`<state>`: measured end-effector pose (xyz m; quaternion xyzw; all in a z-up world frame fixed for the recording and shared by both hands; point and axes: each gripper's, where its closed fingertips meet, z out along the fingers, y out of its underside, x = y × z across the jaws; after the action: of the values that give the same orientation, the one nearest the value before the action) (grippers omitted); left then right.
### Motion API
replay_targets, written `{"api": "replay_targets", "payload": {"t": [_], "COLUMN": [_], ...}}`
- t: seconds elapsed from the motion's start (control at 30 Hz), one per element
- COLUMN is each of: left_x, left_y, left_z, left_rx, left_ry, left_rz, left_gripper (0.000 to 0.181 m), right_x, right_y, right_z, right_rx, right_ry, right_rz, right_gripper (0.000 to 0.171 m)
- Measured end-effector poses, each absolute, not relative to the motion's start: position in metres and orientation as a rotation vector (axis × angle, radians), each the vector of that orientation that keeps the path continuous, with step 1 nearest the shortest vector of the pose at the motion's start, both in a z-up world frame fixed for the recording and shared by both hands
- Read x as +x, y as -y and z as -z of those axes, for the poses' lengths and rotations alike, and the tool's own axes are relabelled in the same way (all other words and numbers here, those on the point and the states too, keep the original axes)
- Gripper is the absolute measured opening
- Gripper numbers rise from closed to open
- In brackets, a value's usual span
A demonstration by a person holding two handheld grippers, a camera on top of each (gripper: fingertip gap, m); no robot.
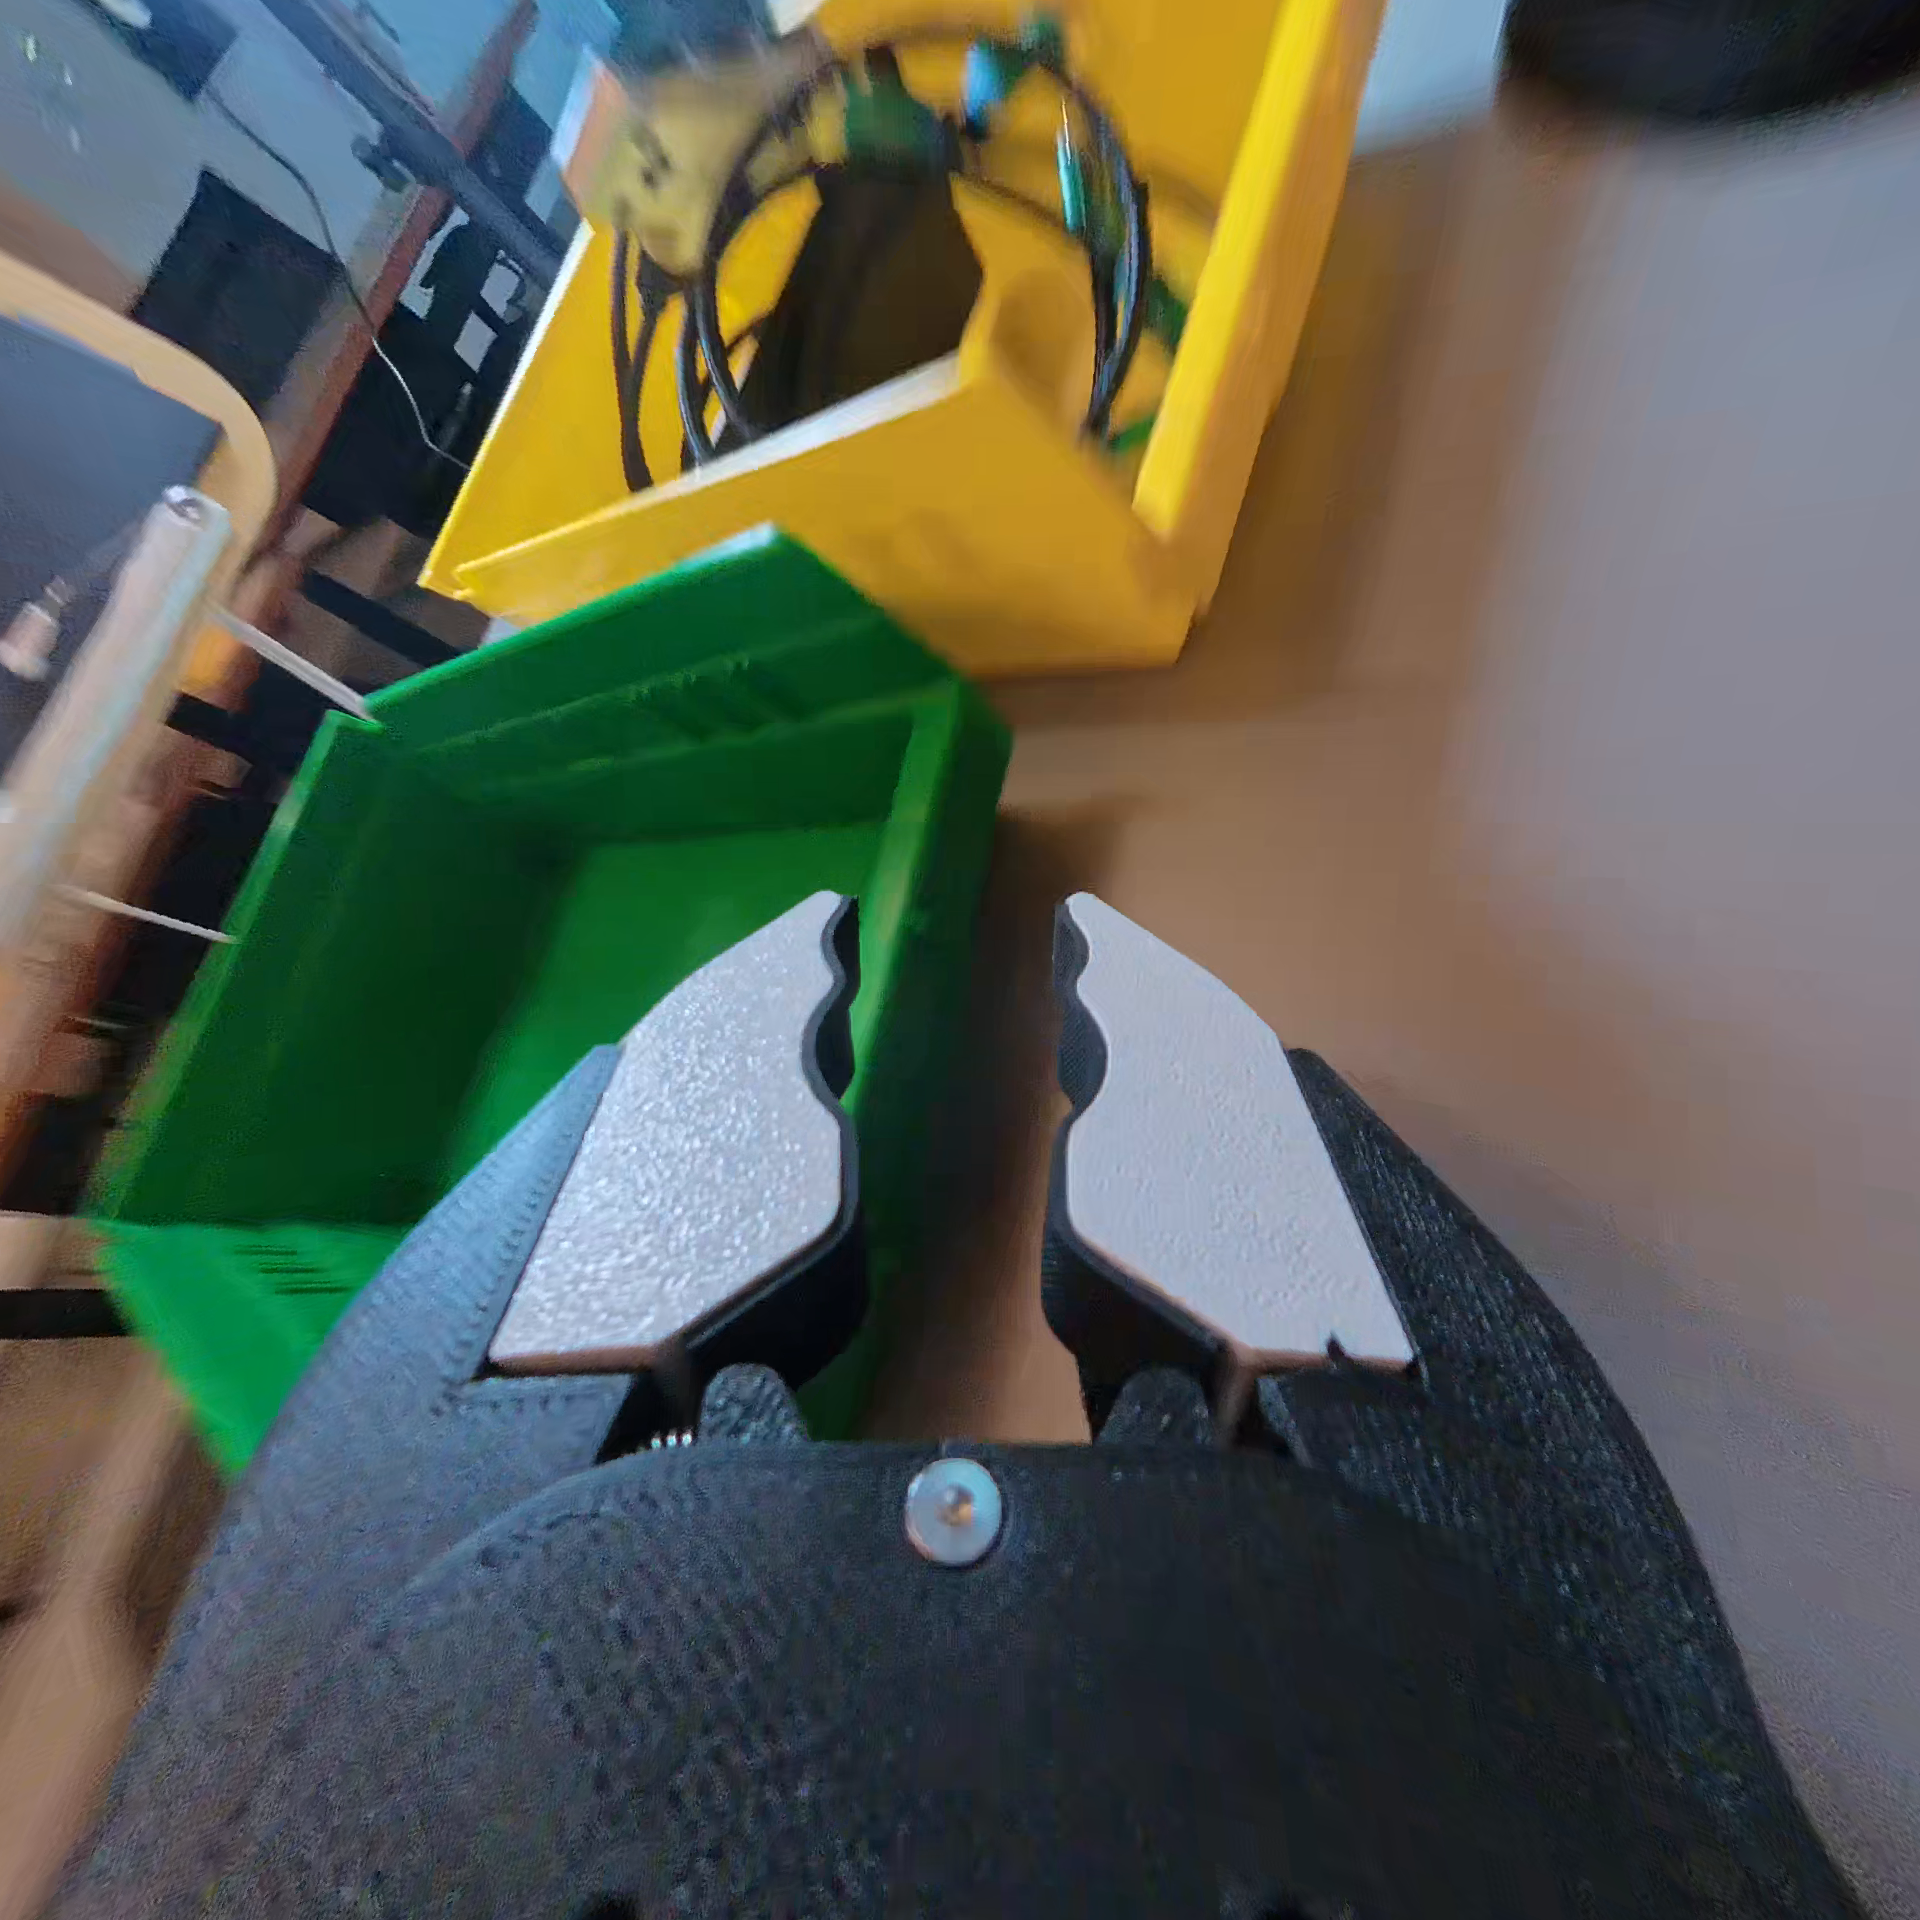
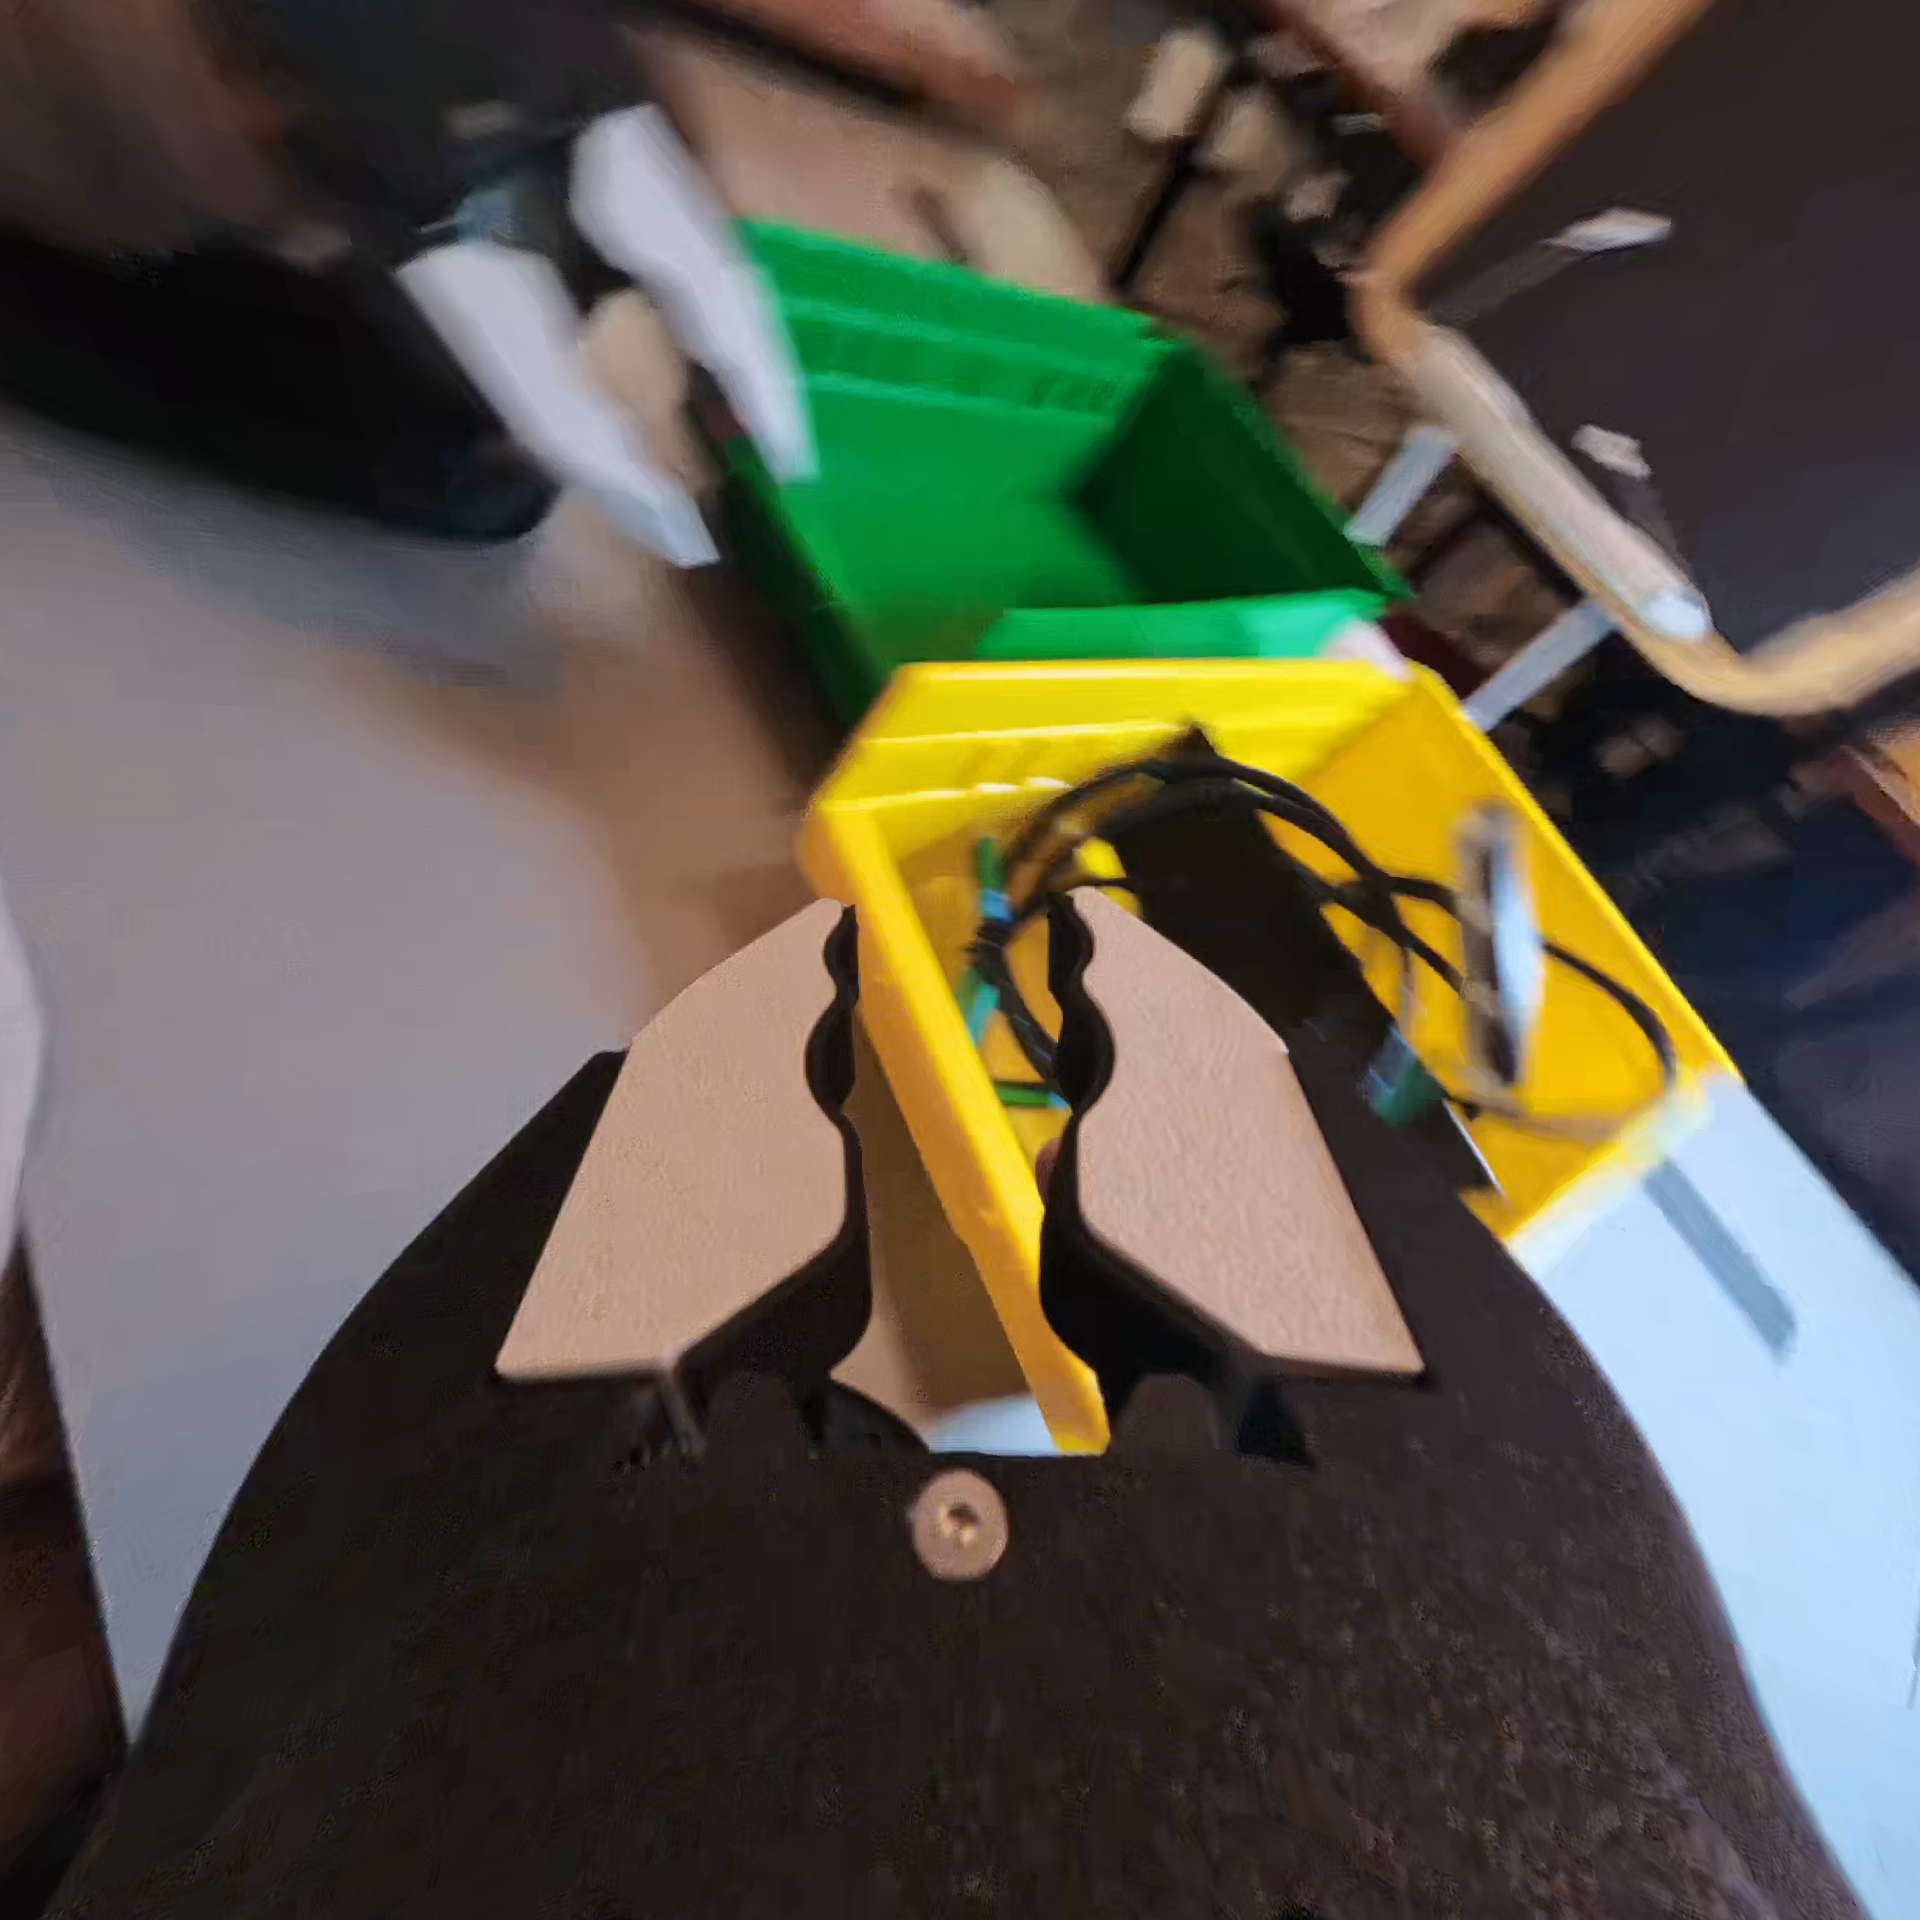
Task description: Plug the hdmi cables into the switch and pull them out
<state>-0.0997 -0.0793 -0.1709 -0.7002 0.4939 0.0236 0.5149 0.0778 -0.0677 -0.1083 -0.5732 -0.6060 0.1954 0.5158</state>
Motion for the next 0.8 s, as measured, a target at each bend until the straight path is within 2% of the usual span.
{"api": "replay_targets", "payload": {"t": [0.07, 0.17, 0.3, 0.33, 0.5, 0.57, 0.8], "left_x": [-0.077, -0.049, -0.031, -0.025, -0.008, -0.007, 0.004], "left_y": [0.092, 0.086, 0.047, 0.041, 0.018, 0.018, 0.06], "left_z": [0.157, 0.142, 0.157, 0.16, 0.174, 0.171, 0.118], "left_rx": [-1.723, -1.744, -1.802, -1.812, -1.82, -1.795, -1.61], "left_ry": [-0.972, -0.645, -0.42, -0.408, -0.475, -0.578, -0.607], "left_rz": [0.186, 0.435, 0.419, 0.417, 0.199, 0.013, 0.065], "left_gripper": [0.037, 0.035, 0.043, 0.043, 0.024, 0.021, 0.02], "right_x": [0.123, 0.175, 0.17, 0.164, 0.161, 0.165, 0.172], "right_y": [0.036, 0.001, -0.016, -0.019, -0.041, -0.035, 0.013], "right_z": [0.098, 0.12, 0.157, 0.164, 0.18, 0.175, 0.138], "right_rx": [-1.502, -1.729, -1.865, -1.887, -1.868, -1.845, -1.674], "right_ry": [1.139, 0.765, 0.694, 0.717, 0.847, 0.846, 0.831], "right_rz": [-0.486, -0.587, -0.662, -0.657, -0.31, -0.256, -0.27], "right_gripper": [0.035, 0.042, 0.053, 0.052, 0.014, 0.012, 0.01]}}
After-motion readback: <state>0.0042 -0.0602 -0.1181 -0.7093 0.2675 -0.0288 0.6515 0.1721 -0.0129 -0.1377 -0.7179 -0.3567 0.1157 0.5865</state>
